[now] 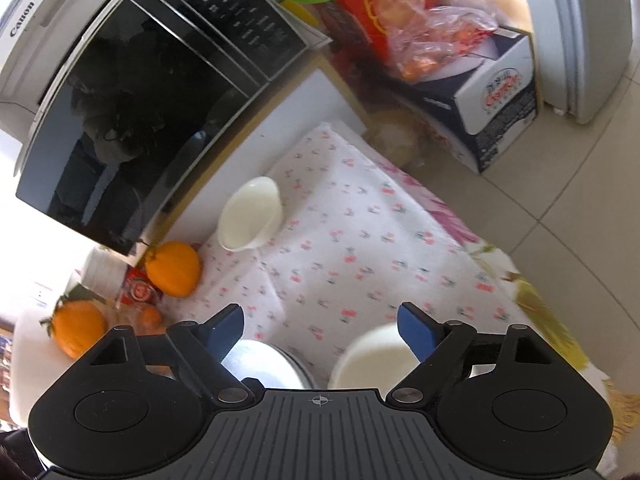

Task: Organize plates and bowls
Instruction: 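Pull both grippers back from the bowl stack, then move both grippers to the small white bowl and close on its rim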

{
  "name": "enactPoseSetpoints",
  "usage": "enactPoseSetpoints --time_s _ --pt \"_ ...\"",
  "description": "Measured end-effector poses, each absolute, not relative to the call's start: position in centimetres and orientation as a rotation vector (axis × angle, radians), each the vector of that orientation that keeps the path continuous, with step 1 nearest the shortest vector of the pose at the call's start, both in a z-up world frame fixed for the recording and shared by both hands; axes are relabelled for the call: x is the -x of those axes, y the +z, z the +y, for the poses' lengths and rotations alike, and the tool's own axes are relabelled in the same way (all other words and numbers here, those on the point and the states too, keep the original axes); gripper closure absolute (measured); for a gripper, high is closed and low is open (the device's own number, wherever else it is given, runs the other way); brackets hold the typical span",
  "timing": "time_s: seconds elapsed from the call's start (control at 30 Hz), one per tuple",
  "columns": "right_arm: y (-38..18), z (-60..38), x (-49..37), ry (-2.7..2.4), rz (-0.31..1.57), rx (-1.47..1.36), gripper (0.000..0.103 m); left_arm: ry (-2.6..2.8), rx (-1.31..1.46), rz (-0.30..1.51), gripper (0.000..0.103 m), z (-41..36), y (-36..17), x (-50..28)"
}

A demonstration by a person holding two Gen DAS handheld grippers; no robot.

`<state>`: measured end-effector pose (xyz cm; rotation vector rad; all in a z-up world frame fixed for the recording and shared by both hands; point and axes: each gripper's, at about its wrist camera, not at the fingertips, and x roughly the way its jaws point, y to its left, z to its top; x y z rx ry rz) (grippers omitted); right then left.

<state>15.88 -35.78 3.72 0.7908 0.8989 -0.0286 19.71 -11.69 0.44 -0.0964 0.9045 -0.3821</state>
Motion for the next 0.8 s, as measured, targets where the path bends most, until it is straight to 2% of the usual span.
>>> enactPoseSetpoints --time_s 0.43,0.7,0.8 --pt "3.3 -32.6 -23.8 -0.023 0.922 -0.632 0.014 -0.233 0.088 0.864 0.005 -8.4 -0.3 -27.4" --pt "1.4 -32.3 -28.3 -0.035 0.959 -0.671 0.014 -0.214 0.161 0.876 0.005 -7.5 -1.6 -30.8" --pt "0.6 -32.2 -29.9 -0.050 0.973 -0.697 0.014 -0.219 0.172 0.871 0.008 -7.3 -1.9 -31.9"
